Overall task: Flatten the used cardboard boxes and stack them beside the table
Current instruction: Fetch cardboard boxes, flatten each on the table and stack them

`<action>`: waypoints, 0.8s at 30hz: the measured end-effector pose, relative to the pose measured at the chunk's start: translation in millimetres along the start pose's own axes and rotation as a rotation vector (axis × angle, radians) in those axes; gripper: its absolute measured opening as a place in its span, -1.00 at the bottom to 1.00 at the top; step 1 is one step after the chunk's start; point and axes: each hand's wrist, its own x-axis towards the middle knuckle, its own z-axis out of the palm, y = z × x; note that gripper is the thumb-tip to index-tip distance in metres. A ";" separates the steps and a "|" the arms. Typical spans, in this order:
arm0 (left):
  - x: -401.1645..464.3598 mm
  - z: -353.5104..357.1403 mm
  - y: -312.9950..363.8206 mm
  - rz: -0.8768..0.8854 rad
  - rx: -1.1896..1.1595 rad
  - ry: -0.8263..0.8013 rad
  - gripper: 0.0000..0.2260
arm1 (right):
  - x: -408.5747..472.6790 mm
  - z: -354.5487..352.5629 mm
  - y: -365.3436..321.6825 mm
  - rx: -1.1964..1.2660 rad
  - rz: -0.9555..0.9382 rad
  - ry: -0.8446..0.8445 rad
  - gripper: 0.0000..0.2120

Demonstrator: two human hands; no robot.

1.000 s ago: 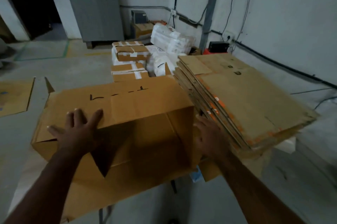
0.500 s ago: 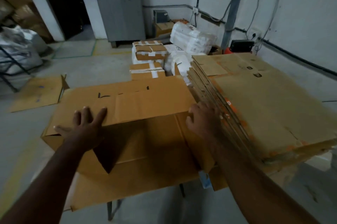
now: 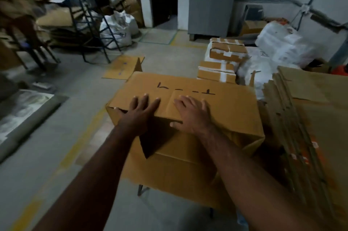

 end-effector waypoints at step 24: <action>-8.1 6.6 -143.5 -0.416 -0.545 0.149 -0.76 | 16.8 -10.9 -1.3 0.013 -0.001 -0.143 -0.12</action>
